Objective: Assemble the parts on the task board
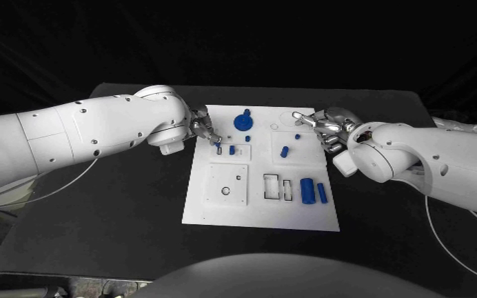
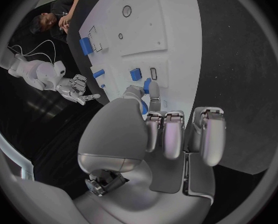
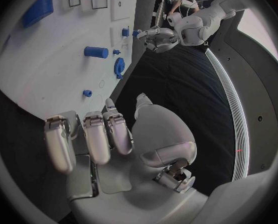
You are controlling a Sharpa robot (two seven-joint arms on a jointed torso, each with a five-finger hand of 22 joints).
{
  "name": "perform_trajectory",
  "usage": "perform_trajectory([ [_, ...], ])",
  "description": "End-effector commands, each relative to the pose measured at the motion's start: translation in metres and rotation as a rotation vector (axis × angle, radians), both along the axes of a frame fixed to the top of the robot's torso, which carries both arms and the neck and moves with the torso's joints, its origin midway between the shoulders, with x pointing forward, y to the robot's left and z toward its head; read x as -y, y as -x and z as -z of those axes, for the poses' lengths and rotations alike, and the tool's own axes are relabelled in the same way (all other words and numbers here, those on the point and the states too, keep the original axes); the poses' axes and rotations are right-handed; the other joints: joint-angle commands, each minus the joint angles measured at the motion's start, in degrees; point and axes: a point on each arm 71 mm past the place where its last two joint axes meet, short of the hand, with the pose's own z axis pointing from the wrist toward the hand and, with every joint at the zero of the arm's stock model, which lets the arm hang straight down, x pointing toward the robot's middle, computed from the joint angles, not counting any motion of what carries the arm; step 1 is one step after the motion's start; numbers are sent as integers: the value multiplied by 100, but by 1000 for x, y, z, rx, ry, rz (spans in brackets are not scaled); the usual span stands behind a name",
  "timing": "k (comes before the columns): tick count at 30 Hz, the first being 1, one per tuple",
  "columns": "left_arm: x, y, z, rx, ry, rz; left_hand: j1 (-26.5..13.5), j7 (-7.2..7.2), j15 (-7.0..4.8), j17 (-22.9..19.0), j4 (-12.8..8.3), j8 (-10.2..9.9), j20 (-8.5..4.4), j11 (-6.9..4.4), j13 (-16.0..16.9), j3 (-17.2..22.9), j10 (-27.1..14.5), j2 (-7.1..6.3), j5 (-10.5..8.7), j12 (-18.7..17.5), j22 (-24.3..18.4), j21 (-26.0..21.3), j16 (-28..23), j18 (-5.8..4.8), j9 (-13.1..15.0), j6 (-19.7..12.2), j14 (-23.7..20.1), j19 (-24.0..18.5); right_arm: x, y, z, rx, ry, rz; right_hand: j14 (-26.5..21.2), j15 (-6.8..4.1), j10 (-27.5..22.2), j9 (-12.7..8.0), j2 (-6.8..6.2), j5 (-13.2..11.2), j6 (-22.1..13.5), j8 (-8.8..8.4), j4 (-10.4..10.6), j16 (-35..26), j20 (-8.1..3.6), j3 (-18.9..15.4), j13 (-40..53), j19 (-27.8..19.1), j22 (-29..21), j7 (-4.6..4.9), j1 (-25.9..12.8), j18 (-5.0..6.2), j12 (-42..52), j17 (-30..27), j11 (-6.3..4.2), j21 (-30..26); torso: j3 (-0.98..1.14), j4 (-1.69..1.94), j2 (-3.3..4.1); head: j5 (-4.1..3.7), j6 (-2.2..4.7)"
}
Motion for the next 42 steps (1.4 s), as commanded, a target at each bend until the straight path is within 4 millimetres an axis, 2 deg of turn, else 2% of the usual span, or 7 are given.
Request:
perform_trajectory([
  [1, 4, 1, 1, 16, 2, 9, 45, -44, -9, 1509, 1, 33, 7, -46, 1509, 55, 589, -1, 28, 14, 1510, 14, 15, -43, 6, -8, 610, 603, -1, 1, 0, 3, -2, -12, 608, 37, 600, 9, 41, 35, 23, 21, 1, 23, 39, -26, 1504, 590, 1508, 238, -3, -38, -6, 1510, 59, 26, 0, -2, -1, -5, -8],
  [13, 4, 3, 6, -6, -8, 22, 49, -44, -10, 1509, 2, 34, 6, -46, 1509, 59, 589, 1, 28, 14, 1510, 14, 15, -43, 7, -9, 610, 603, -1, 1, 0, 4, -2, -11, 608, 37, 600, 9, 41, 35, 23, 21, 1, 23, 39, -26, 1504, 590, 1508, 238, -3, -38, -6, 1510, 59, 26, 1, 6, -5, -17, -32],
  [42, 7, 7, 9, 11, -37, 47, 60, -42, -11, 1509, 8, 34, 5, -45, 1509, 75, 589, 9, 28, 14, 1510, 14, 15, -43, 10, -14, 610, 603, -2, 0, 0, 5, -3, -15, 608, 37, 600, 9, 41, 35, 23, 21, 1, 23, 39, -26, 1504, 590, 1508, 238, -3, -38, -6, 1510, 59, 26, 0, 4, -4, -6, -29],
])
